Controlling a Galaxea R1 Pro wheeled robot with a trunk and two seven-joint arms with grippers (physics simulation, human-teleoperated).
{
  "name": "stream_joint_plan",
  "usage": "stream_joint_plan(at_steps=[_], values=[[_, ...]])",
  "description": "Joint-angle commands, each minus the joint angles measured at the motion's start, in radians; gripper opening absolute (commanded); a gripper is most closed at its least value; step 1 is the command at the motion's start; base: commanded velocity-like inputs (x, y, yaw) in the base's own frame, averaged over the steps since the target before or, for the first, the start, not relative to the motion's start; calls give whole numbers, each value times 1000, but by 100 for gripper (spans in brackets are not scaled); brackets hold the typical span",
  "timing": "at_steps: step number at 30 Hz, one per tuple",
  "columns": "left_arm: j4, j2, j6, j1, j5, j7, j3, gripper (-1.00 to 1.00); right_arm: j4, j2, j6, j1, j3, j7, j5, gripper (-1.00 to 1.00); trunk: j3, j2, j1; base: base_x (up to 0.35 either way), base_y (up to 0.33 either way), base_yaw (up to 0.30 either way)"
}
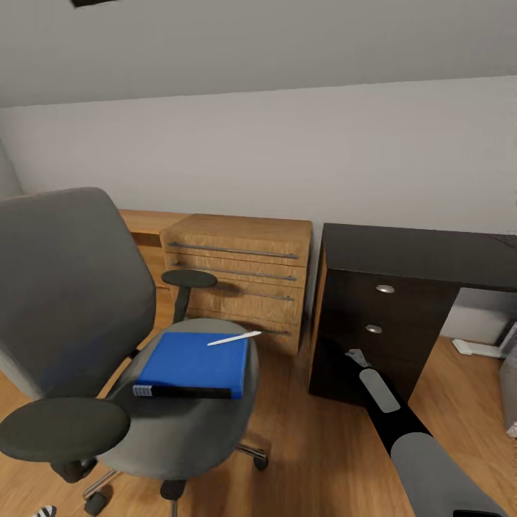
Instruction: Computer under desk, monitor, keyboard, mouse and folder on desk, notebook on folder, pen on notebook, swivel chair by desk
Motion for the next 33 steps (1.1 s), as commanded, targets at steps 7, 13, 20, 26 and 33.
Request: stream_joint_plan(at_steps=[7, 13, 20, 26, 33], values=[[-3, -2, 4, -1, 11, 6, -7, 100, -2, 0, -3, 4, 5, -2, -2, 100, -1, 0, 0, -69, -299, 0], [-2, 1, 4, -1, 10, 7, -62, 100, -26, -6, -5, 55, 7, 2, 9, 100, -1, 0, 0, -117, -297, 0], [-3, 2, 4, -1, 11, 1, -105, 100, -153, -59, -2, 150, 19, 2, 113, 100, -1, 0, 0, -138, -255, 0], [-12, 3, 4, -1, 12, -16, -170, 100, -206, -84, 7, 206, 27, 2, 309, 100, -1, 0, 0, -57, -91, 0], [-23, 0, 4, -21, 12, -36, -245, 100, -308, -105, 156, 273, 33, 3, 665, 100, 3, 0, -1, -16, -26, -40]])
